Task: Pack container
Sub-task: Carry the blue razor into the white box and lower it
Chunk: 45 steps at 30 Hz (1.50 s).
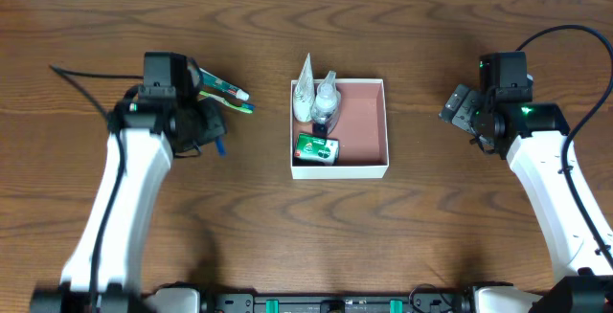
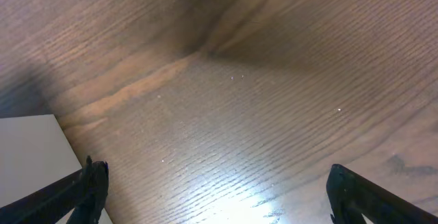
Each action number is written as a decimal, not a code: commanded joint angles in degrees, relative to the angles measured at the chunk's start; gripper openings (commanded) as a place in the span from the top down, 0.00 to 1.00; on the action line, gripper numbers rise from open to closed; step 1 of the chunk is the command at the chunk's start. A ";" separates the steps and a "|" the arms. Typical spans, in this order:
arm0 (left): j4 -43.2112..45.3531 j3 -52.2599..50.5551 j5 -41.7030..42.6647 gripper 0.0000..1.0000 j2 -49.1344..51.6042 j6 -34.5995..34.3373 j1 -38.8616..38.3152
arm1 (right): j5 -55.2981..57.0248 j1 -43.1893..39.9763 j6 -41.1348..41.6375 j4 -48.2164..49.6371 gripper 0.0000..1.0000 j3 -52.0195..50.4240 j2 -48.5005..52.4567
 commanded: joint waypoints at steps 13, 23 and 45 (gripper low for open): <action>13.81 0.90 -6.38 0.94 -8.52 4.70 -29.03 | 0.61 -0.50 0.76 -0.07 0.01 -0.04 0.22; 22.84 0.90 -9.55 0.94 5.22 4.68 -36.98 | 0.61 -0.50 0.76 -0.07 0.01 -0.04 0.22; 31.32 0.90 -32.15 0.94 19.32 -5.20 -45.16 | 0.61 -0.50 0.76 -0.07 0.01 -0.04 0.22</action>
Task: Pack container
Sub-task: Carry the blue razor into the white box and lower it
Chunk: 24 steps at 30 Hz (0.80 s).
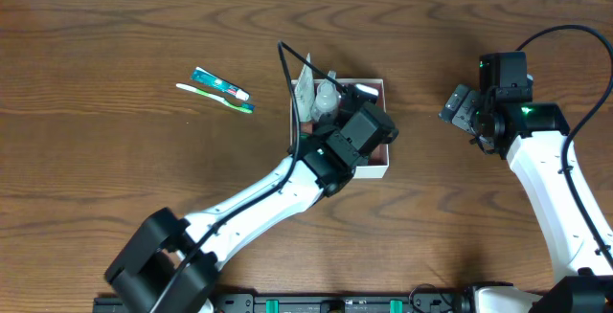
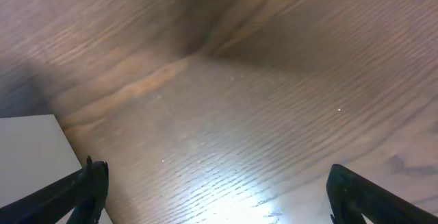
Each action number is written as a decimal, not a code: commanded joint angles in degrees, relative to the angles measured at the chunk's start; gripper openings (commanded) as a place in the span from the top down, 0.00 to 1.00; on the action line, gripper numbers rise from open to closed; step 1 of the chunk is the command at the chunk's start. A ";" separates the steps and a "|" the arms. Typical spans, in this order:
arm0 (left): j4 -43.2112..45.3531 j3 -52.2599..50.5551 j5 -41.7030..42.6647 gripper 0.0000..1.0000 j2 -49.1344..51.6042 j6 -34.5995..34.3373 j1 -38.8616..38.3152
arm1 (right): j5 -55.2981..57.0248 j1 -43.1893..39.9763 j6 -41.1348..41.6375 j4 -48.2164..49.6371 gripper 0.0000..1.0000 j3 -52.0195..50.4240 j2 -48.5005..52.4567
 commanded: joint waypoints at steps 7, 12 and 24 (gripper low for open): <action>2.56 0.72 -2.47 0.94 3.72 -3.76 0.09 | 0.61 -0.50 0.76 -0.07 0.01 -0.04 0.22; 3.26 0.72 -2.47 0.94 5.27 -3.78 0.09 | 0.61 -0.50 0.76 -0.04 0.01 -0.04 0.22; 3.39 0.68 -4.57 0.94 6.25 -6.23 0.15 | 0.61 -0.50 0.76 -0.04 0.01 -0.04 0.22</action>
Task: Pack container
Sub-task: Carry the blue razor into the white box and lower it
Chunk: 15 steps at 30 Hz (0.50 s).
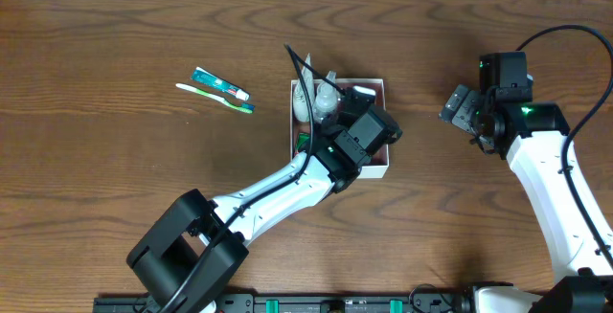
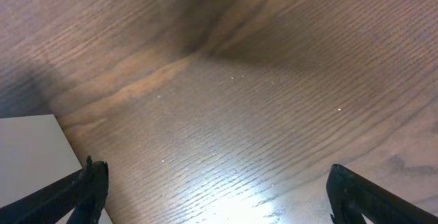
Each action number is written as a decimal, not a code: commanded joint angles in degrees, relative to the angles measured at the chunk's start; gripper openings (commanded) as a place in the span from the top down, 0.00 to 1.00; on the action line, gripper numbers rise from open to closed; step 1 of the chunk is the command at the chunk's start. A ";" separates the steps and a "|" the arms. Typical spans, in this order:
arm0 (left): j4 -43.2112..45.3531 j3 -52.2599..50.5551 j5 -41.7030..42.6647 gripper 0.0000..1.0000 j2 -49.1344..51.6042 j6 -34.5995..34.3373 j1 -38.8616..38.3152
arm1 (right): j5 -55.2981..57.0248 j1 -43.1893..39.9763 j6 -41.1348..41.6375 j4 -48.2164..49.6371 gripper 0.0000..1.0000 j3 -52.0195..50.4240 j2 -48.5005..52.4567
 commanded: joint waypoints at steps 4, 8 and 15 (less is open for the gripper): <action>0.07 0.68 -2.05 0.89 0.81 -1.66 0.13 | 0.61 -0.50 0.76 -0.09 0.01 -0.04 0.22; 0.07 0.68 -2.03 0.83 0.81 -1.66 0.13 | 0.61 -0.50 0.76 -0.07 0.01 -0.04 0.22; 0.07 0.68 -2.03 0.71 0.81 -1.66 0.13 | 0.61 -0.50 0.76 -0.07 0.01 -0.04 0.22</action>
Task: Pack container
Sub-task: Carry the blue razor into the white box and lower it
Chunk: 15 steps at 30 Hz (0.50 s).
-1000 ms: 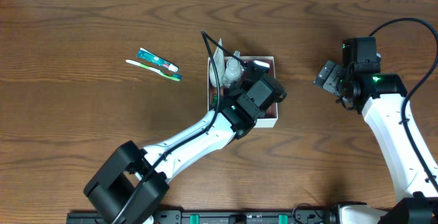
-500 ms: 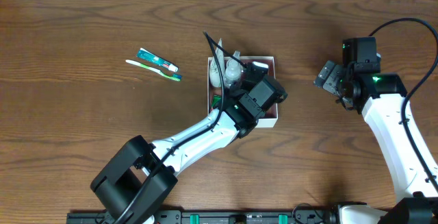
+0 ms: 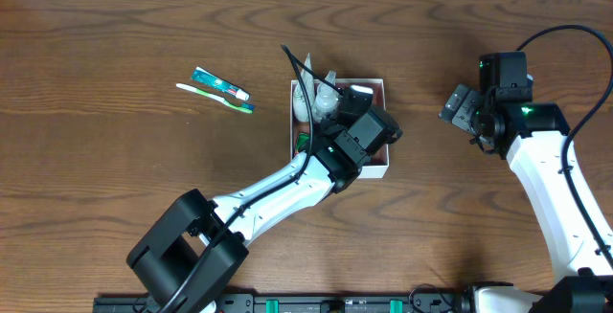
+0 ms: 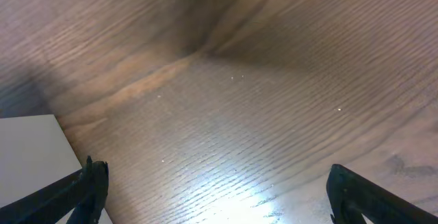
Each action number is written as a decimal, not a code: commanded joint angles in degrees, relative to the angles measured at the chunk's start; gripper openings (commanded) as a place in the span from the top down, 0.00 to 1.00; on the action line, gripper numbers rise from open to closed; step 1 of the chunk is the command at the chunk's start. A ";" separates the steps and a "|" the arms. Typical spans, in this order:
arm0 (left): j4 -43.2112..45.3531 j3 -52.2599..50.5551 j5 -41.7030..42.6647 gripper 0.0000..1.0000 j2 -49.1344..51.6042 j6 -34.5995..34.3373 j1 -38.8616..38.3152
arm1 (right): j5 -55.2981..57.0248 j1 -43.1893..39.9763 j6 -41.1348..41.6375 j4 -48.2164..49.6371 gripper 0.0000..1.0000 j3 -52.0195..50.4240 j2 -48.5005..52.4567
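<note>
The white container (image 3: 387, 163) with a pink floor stands mid-table. A white tube (image 3: 305, 88), a clear bottle (image 3: 327, 98) and a green packet (image 3: 303, 142) lie in its left half. My left gripper (image 3: 369, 129) hangs over the right half; its jaws are hidden under the wrist. A toothpaste tube (image 3: 220, 83) and a toothbrush (image 3: 215, 96) lie on the table to the left. My right gripper (image 3: 458, 112) stands open and empty to the right of the container; in the wrist view, the right gripper (image 4: 217, 179) is over bare wood.
The container's white corner (image 4: 31, 148) shows at the left of the right wrist view. The left arm (image 3: 278, 187) stretches across the table from the front edge to the container. A black cable (image 3: 556, 33) loops behind the right arm.
At first my left gripper was at the left of the table beside the toothpaste and toothbrush, with a small blue thing by it. Then it was over the container and the blue thing was gone from the table. It has stayed there. The right arm never moved.
</note>
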 commanded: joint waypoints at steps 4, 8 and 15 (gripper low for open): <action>0.04 0.68 -1.05 0.71 0.81 -0.09 0.13 | 0.61 -0.50 0.76 -0.04 0.01 -0.04 0.22; 0.31 0.70 -1.05 0.70 -0.31 0.17 0.13 | 0.61 -0.50 0.76 -0.04 0.01 -0.04 0.22; -3.08 0.74 -1.07 0.70 -12.31 2.73 -1.44 | 0.61 -0.50 0.76 -0.04 0.01 -0.04 0.22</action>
